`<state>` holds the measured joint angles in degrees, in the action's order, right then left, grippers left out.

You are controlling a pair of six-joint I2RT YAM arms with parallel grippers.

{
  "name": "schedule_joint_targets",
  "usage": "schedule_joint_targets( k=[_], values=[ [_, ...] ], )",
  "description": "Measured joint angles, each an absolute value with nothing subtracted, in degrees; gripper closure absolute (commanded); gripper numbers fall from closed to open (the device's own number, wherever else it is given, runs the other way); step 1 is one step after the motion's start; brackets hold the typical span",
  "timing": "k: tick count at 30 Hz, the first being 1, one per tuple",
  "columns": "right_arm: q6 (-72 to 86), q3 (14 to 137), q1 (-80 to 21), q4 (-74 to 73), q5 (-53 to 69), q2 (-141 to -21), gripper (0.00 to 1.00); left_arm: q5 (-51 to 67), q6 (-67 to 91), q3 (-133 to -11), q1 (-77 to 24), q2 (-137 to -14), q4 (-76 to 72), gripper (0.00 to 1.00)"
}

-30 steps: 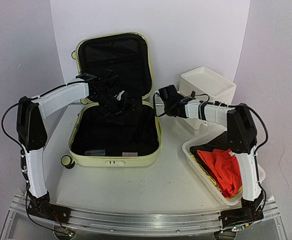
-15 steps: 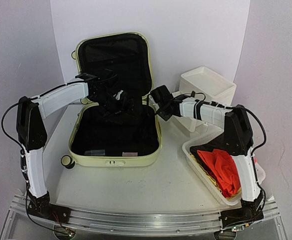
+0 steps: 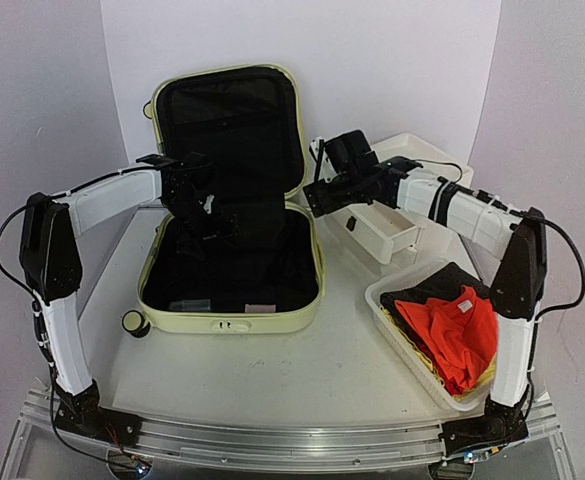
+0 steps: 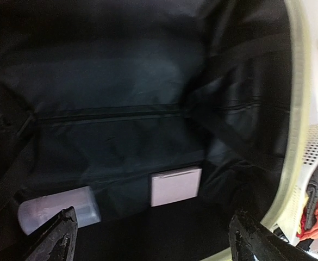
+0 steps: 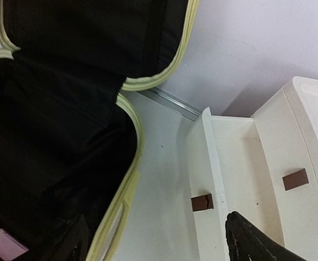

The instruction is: Open, take out, and arrange the luggage

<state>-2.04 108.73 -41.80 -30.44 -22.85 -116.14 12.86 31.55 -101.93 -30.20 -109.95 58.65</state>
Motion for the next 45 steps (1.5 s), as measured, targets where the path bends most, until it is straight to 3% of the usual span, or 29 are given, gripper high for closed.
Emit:
schedule_joint_targets(
  k=[11, 20, 28, 32, 45],
  values=[
    [1.3, 106.4, -41.8, -33.2, -6.6, -112.6, 0.05, 14.7, 25.7, -89.4, -27.8, -107.6, 64.0, 0.01],
    [1.5, 107.0, -41.8, -34.4, -3.9, -115.8, 0.05, 8.9, 29.3, -83.5, -28.2, -105.3, 69.5, 0.03],
    [2.1, 107.5, -41.8, -35.2, -2.1, -116.4, 0.05, 4.6, 39.5, -93.4, -26.7, -105.5, 77.6, 0.01],
    [2.7, 106.6, -41.8, -35.2, -1.7, -116.2, 0.05, 4.8, 47.0, -97.4, -25.4, -105.5, 78.5, 0.08],
    [2.8, 100.7, -41.8, -36.1, 0.0, -109.8, 0.05, 11.2, 86.6, -85.1, -27.0, -106.8, 66.7, 0.21]
  ],
)
